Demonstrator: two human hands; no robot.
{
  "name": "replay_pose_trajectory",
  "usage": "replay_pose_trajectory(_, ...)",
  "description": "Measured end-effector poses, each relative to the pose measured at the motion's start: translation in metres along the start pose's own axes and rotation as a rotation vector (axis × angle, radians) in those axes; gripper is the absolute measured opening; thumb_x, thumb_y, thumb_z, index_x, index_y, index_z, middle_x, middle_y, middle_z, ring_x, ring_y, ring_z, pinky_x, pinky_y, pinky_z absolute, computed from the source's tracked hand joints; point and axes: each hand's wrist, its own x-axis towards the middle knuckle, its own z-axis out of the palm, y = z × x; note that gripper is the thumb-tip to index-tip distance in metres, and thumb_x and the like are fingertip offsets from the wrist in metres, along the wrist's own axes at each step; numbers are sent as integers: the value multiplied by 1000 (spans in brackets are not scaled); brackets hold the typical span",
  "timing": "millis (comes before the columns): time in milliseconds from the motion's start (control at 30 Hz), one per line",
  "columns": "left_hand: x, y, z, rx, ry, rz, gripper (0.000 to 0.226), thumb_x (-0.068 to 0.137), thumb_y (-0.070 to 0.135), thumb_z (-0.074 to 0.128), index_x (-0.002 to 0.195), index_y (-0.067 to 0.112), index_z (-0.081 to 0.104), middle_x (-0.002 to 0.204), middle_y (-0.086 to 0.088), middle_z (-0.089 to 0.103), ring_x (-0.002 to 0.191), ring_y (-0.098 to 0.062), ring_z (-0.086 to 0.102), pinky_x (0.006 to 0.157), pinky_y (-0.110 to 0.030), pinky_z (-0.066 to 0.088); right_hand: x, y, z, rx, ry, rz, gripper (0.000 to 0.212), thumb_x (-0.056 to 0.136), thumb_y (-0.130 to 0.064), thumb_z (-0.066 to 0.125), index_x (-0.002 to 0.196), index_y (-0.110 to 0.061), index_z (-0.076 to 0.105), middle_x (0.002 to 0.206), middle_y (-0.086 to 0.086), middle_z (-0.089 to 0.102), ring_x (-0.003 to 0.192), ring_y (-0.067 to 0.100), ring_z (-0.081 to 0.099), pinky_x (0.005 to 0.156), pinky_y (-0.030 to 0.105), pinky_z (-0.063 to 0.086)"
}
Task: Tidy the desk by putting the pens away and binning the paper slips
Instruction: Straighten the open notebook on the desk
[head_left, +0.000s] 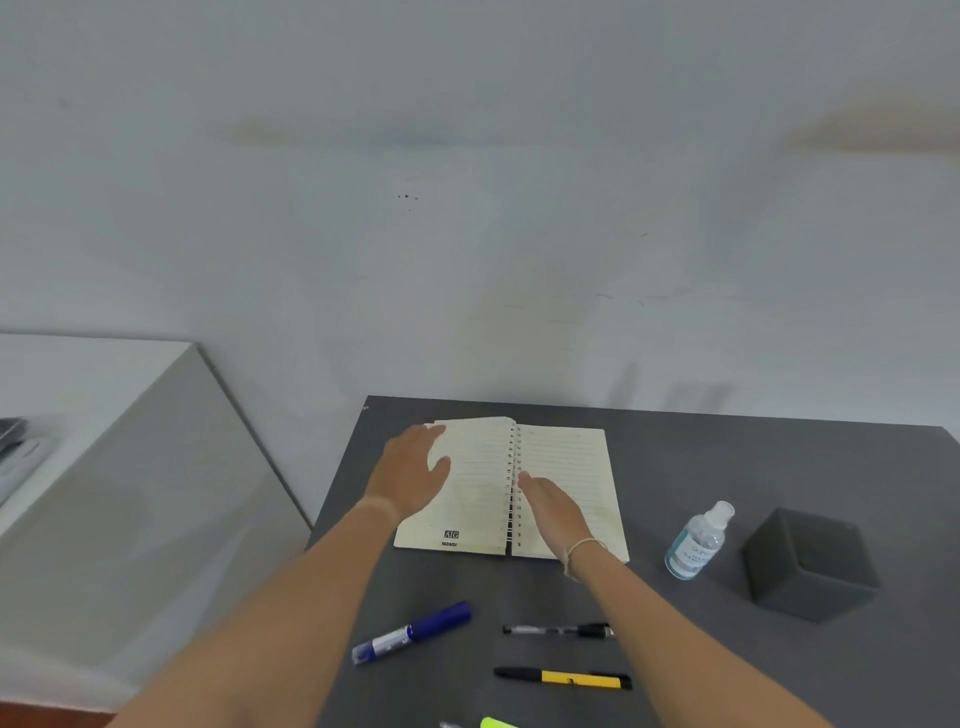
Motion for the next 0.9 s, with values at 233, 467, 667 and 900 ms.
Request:
replay_pose_trajectory(233, -7, -4, 37, 332, -273, 94, 51, 95, 31, 38, 145, 28, 26, 157, 1, 19, 142, -22, 21, 114, -40, 28, 9, 36, -20, -437, 70, -80, 47, 92, -45, 43, 133, -23, 45, 146, -5, 41, 134, 17, 37, 112, 33, 30)
replay_pose_trajectory(467, -6, -12, 57, 334, -405, 117, 51, 95, 30, 37, 145, 28, 26, 159, 4, 14, 143, -21, 18, 116, -39, 24, 22, 50, -23, -795, 27, -126, 51, 94, -42, 39, 142, -23, 34, 155, 1, 25, 144, 20, 20, 117, 35, 19)
replay_pose_trajectory(667, -8, -21, 62, 316, -432, 79, 51, 95, 29, 36, 145, 28, 25, 159, 3, 13, 145, -21, 15, 117, -39, 23, 25, 57, -21, -864, 32, -136, 49, 95, -38, 38, 141, -22, 35, 155, 0, 24, 143, 20, 20, 117, 35, 19)
replay_pose_trajectory(900, -15, -27, 65, 326, -417, 62, 52, 94, 29, 36, 145, 28, 26, 159, 4, 12, 145, -20, 13, 116, -39, 26, 23, 61, -21, -876, 50, -161, 47, 95, -32, 39, 140, -22, 35, 155, 0, 24, 144, 21, 19, 118, 35, 20)
